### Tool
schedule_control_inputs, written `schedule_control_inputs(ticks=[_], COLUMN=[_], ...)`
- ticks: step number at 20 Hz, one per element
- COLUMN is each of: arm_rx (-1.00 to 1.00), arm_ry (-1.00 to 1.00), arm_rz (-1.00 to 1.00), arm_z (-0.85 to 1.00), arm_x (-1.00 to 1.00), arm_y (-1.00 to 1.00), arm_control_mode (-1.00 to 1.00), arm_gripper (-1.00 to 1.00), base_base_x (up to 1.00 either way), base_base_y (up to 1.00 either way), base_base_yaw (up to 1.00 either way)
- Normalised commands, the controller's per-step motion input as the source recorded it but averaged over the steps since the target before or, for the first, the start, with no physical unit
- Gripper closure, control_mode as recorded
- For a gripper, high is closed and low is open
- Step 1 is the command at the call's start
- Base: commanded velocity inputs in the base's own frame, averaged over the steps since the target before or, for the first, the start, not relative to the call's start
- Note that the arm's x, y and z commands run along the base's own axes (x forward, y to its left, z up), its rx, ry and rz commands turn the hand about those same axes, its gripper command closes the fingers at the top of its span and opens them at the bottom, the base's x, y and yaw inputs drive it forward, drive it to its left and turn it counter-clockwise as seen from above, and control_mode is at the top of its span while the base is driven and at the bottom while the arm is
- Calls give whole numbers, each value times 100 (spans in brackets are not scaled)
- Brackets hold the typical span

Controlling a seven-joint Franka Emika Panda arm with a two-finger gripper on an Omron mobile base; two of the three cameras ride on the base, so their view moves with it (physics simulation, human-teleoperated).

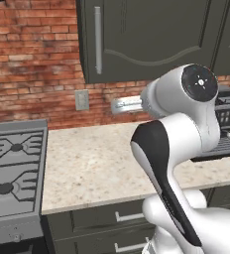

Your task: Open the cabinet. Pick the soap dispenser and place it next to the sink. Then close the cabinet.

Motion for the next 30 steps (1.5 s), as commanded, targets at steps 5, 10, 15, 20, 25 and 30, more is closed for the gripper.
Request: schedule_control_inputs(ticks=[5,10,15,20,25,30], arm_rx=[4,9,4,3,0,0], arm_ry=[4,0,0,0,0,0], arm_rz=[1,1,0,0,0,0], arm_z=[10,-1,0,2,0,0], arm_x=[0,14,25,24,7,0], arm_y=[0,0,-8,-6,3,8], arm_control_mode=[-100,-100,-100,-100,-100,-100], arm_gripper=[-100,-100,-100,-100,-100,-100], base_base_x=[0,0,0,0,0,0], base_base_y=[0,0,0,0,0,0], base_base_yaw=[0,0,0,0,0,0])
